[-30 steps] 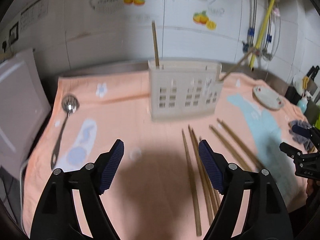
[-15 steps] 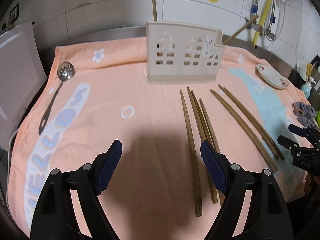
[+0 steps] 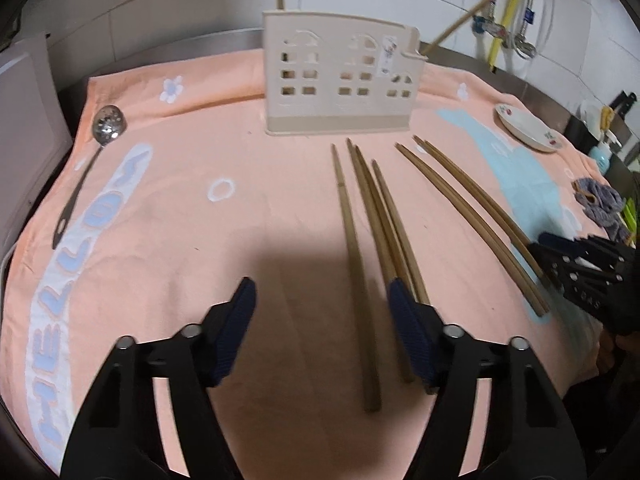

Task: Organize utensils
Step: 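Lower the left tool onto a chopstick and close while the right tool grasps another, then raise both held chopsticks and carry them over the white holder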

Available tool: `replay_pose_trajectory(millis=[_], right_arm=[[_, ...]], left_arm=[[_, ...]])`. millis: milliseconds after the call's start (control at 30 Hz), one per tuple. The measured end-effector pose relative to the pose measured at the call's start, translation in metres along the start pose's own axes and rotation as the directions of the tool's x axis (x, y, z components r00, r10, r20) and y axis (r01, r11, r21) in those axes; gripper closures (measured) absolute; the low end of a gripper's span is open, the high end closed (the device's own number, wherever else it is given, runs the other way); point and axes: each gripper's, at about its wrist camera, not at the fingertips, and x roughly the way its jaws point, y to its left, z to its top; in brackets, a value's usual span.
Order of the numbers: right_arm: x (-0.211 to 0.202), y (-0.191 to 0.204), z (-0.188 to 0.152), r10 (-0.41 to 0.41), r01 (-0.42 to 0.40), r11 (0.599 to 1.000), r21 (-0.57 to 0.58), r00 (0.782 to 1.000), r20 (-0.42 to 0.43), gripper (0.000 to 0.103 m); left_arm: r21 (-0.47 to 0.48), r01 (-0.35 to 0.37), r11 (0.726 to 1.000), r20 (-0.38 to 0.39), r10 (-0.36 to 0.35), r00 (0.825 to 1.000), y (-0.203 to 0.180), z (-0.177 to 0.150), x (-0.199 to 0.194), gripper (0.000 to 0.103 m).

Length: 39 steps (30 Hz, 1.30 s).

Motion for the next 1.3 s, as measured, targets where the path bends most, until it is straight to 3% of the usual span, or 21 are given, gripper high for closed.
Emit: replay_pose_trajectory(millis=[200,333,700,900,1300], right_arm=[[0.0,-0.005,0.0,-0.011,0.011,1.0,0.02,1.0,0.009,0.091],[-0.001,-0.008,-0.001,-0.011,0.011,0.999,0.031,1.0,0.012,0.092],[0.0,-0.007,-0.002,-0.016,0.015,0.999,0.035,1.0,0.022,0.092],[-0.003,-0.007,-0.002,-0.012,0.01,0.999,0.048,0.999,0.035,0.096],[-0.035,0.003,0.015,0.015,-0.018,0.999,0.026,0.992,0.127,0.097]], left_arm=[[0.007,0.039,0.999,-0.029,-0.039,0.999,-0.007,-0.005,0.008,0.069],[0.002,0.058,0.998,-0.039,-0.058,0.998,-0.011,-0.005,0.014,0.082],[0.002,0.044,0.999,-0.031,-0.044,0.999,-0.013,-0.003,0.024,0.084],[-0.003,0.011,1.0,-0.029,-0.011,1.0,-0.011,0.0,0.024,0.097],[-0.024,0.034,0.999,0.025,-0.033,0.999,0.005,0.012,0.0,0.097]])
